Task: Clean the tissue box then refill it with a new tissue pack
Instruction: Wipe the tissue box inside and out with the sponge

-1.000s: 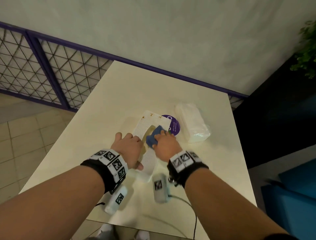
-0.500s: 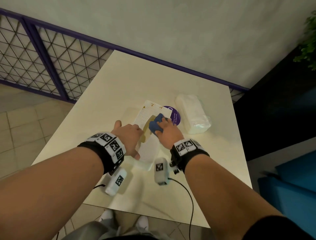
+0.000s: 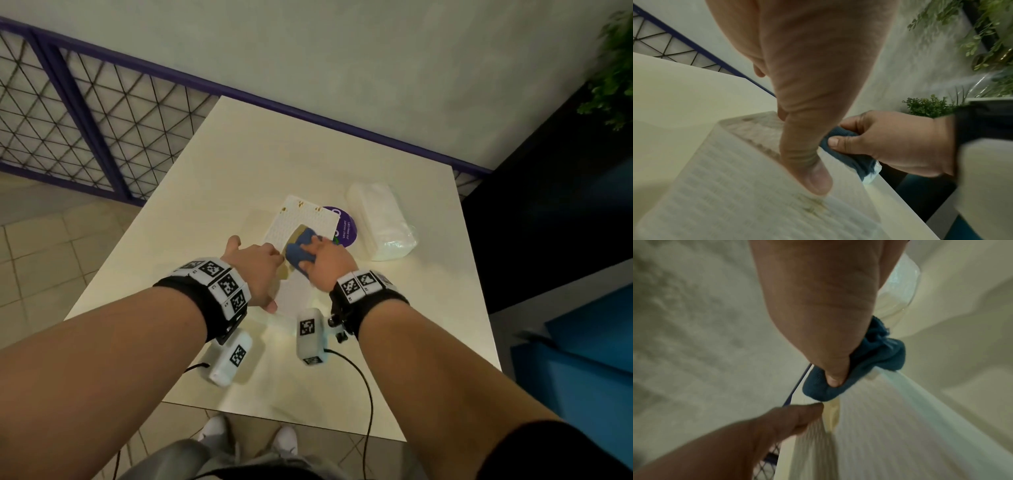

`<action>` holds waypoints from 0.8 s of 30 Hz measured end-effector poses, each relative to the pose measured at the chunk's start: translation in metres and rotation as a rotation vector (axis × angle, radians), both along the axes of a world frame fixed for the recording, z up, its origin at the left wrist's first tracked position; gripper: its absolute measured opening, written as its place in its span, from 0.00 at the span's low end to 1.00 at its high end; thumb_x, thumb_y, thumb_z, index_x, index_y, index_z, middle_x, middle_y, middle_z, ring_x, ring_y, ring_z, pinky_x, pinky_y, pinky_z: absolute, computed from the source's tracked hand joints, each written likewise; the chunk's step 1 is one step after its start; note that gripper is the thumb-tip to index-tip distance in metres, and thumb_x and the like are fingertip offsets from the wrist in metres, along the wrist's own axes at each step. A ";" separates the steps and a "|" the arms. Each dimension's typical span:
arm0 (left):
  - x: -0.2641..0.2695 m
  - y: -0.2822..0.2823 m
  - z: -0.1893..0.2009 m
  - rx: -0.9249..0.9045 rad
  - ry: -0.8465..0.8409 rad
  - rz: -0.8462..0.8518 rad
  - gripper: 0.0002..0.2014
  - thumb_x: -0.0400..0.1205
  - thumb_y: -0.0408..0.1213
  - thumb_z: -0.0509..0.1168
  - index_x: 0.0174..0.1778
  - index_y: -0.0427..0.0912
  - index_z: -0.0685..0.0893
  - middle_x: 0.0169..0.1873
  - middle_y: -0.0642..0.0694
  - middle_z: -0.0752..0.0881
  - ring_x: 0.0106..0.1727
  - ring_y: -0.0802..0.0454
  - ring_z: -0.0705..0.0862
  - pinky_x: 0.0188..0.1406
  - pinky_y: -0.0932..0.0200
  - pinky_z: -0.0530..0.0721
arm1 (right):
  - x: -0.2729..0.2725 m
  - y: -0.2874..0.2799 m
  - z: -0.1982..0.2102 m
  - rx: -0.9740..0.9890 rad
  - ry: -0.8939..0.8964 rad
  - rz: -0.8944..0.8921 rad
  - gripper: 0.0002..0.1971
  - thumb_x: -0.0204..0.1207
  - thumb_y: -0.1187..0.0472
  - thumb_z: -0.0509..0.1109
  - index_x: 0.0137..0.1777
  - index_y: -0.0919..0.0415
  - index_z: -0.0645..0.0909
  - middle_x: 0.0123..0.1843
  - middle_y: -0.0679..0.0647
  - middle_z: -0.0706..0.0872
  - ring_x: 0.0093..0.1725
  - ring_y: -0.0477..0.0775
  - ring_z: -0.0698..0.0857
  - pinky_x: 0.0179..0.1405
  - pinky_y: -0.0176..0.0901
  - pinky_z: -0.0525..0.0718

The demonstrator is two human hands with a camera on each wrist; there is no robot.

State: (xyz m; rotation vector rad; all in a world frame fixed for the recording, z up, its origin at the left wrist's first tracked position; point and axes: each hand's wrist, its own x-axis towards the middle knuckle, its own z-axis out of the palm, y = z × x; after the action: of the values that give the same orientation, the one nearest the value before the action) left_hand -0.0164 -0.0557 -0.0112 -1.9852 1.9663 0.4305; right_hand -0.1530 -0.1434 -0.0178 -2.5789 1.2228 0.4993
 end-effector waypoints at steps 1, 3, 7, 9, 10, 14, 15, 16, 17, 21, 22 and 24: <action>0.002 0.001 -0.001 -0.005 0.009 0.000 0.42 0.68 0.67 0.70 0.76 0.51 0.67 0.70 0.53 0.73 0.68 0.50 0.77 0.69 0.36 0.58 | -0.001 0.007 0.000 0.012 -0.004 -0.001 0.26 0.85 0.53 0.55 0.82 0.56 0.60 0.85 0.58 0.59 0.82 0.59 0.61 0.80 0.56 0.61; 0.006 0.004 -0.002 -0.023 0.032 -0.015 0.42 0.70 0.67 0.68 0.77 0.52 0.66 0.73 0.54 0.71 0.71 0.51 0.74 0.69 0.36 0.57 | -0.010 0.029 0.002 0.045 -0.030 0.019 0.27 0.85 0.53 0.56 0.83 0.56 0.59 0.86 0.57 0.56 0.84 0.59 0.56 0.82 0.55 0.55; 0.014 0.006 -0.004 -0.008 0.062 -0.014 0.48 0.70 0.68 0.68 0.83 0.54 0.57 0.80 0.58 0.61 0.78 0.55 0.67 0.73 0.37 0.53 | -0.025 0.073 0.003 0.109 -0.099 0.107 0.27 0.84 0.57 0.59 0.82 0.57 0.60 0.85 0.57 0.59 0.83 0.56 0.58 0.80 0.47 0.54; 0.011 0.004 -0.003 -0.001 0.045 -0.020 0.48 0.71 0.66 0.69 0.83 0.54 0.56 0.81 0.57 0.60 0.78 0.55 0.66 0.74 0.37 0.52 | -0.029 0.081 0.005 0.113 -0.134 0.137 0.26 0.82 0.60 0.63 0.80 0.58 0.66 0.81 0.58 0.69 0.79 0.58 0.68 0.73 0.46 0.65; 0.010 0.004 -0.002 0.004 0.040 -0.023 0.48 0.71 0.65 0.70 0.83 0.53 0.56 0.82 0.56 0.58 0.79 0.54 0.66 0.74 0.37 0.52 | -0.030 0.081 0.008 0.123 -0.138 0.153 0.24 0.80 0.61 0.64 0.77 0.58 0.71 0.77 0.58 0.75 0.75 0.59 0.74 0.68 0.46 0.70; 0.008 0.003 -0.001 0.032 0.034 -0.059 0.51 0.70 0.64 0.72 0.84 0.51 0.54 0.85 0.54 0.51 0.82 0.54 0.61 0.75 0.41 0.53 | -0.044 0.070 0.029 0.293 -0.243 0.007 0.17 0.73 0.63 0.72 0.63 0.58 0.86 0.60 0.55 0.89 0.59 0.56 0.85 0.58 0.42 0.80; 0.010 0.001 0.002 0.050 0.024 -0.094 0.52 0.70 0.62 0.73 0.84 0.50 0.53 0.85 0.55 0.52 0.82 0.54 0.61 0.75 0.41 0.53 | -0.050 0.065 0.035 0.325 -0.290 -0.064 0.15 0.72 0.63 0.73 0.60 0.59 0.87 0.54 0.54 0.90 0.53 0.54 0.86 0.52 0.40 0.81; 0.012 -0.001 0.006 0.072 0.004 -0.134 0.52 0.70 0.61 0.74 0.84 0.49 0.53 0.85 0.55 0.54 0.81 0.55 0.62 0.75 0.40 0.52 | -0.055 0.059 0.042 0.333 -0.333 -0.136 0.13 0.72 0.63 0.73 0.56 0.60 0.88 0.49 0.53 0.90 0.48 0.52 0.85 0.47 0.40 0.80; 0.015 -0.002 0.011 0.101 -0.028 -0.173 0.52 0.70 0.59 0.75 0.85 0.49 0.53 0.84 0.56 0.54 0.81 0.56 0.62 0.76 0.40 0.50 | -0.060 0.051 0.049 0.316 -0.375 -0.204 0.11 0.72 0.64 0.72 0.53 0.62 0.88 0.46 0.54 0.89 0.45 0.51 0.84 0.44 0.41 0.80; 0.020 0.000 0.023 0.084 -0.036 -0.140 0.51 0.70 0.65 0.70 0.84 0.50 0.54 0.84 0.56 0.55 0.79 0.56 0.66 0.78 0.41 0.50 | -0.075 0.006 0.070 0.130 -0.568 -0.537 0.04 0.75 0.64 0.69 0.46 0.63 0.85 0.39 0.59 0.87 0.40 0.58 0.85 0.39 0.45 0.84; 0.020 0.002 0.022 0.054 -0.024 -0.104 0.52 0.68 0.69 0.69 0.83 0.49 0.56 0.83 0.56 0.59 0.77 0.54 0.69 0.75 0.41 0.54 | -0.076 -0.005 0.075 0.075 -0.623 -0.600 0.03 0.76 0.63 0.69 0.45 0.60 0.84 0.37 0.58 0.86 0.41 0.60 0.86 0.41 0.48 0.86; 0.017 0.007 0.017 0.031 -0.047 -0.058 0.53 0.64 0.74 0.68 0.80 0.47 0.62 0.79 0.54 0.65 0.71 0.51 0.74 0.67 0.43 0.60 | -0.069 -0.024 0.080 -0.019 -0.671 -0.647 0.06 0.76 0.62 0.67 0.47 0.61 0.84 0.40 0.58 0.86 0.44 0.62 0.86 0.46 0.52 0.87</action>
State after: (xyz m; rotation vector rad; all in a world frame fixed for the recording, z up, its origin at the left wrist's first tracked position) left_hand 0.0008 -0.0488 0.0061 -1.8970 1.9709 0.3942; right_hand -0.2219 -0.1673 0.0617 -1.9079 1.6325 -0.4666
